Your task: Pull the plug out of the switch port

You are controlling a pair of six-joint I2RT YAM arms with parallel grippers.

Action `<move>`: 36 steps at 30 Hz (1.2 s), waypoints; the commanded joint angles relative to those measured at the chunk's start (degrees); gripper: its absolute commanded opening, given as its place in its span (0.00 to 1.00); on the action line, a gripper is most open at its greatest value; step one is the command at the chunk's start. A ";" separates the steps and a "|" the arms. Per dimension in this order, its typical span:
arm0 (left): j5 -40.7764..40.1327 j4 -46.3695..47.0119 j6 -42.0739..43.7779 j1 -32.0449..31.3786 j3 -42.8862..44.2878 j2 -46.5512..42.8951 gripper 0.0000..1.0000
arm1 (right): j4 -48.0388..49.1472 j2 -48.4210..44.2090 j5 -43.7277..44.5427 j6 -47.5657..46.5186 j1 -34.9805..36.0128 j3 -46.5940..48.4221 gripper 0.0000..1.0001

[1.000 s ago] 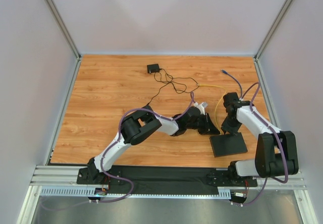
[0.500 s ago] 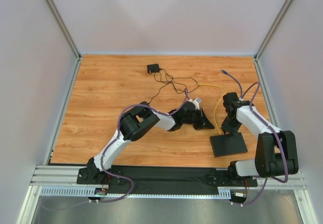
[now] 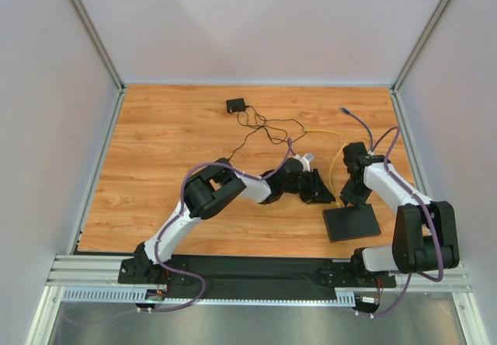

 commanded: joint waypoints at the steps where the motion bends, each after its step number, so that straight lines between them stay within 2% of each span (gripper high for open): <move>1: 0.40 -2.44 -1.39 -1.45 -0.51 -1.62 0.39 | 0.94 2.67 -1.87 0.64 0.13 -3.44 0.30; 8: -1.26 -6.48 -2.54 -2.51 1.51 -0.21 0.38 | 0.86 2.58 -2.57 0.91 0.13 -2.92 0.30; 15: -1.79 -5.52 -5.96 -2.51 3.44 2.16 0.40 | 0.77 2.41 -2.66 0.82 0.13 -2.48 0.30; 18: -1.44 -6.22 -6.49 -2.42 4.50 3.21 0.36 | 0.68 2.50 -2.74 0.91 0.13 -2.56 0.30; 19: -1.62 -6.13 -6.93 -2.51 4.41 3.65 0.32 | 0.68 2.50 -2.74 0.91 0.13 -2.56 0.30; 24: -1.09 -11.22 -5.36 -2.51 6.34 3.83 0.33 | 0.59 2.58 -2.83 0.64 0.13 -2.48 0.30; 31: 0.67 -9.75 -4.82 -2.86 6.61 4.53 0.40 | 0.59 2.85 -2.57 0.29 0.13 -2.21 0.30; 36: 2.51 -4.02 -9.66 -3.04 5.47 7.43 0.33 | 0.68 3.02 -3.10 0.21 0.04 -2.04 0.30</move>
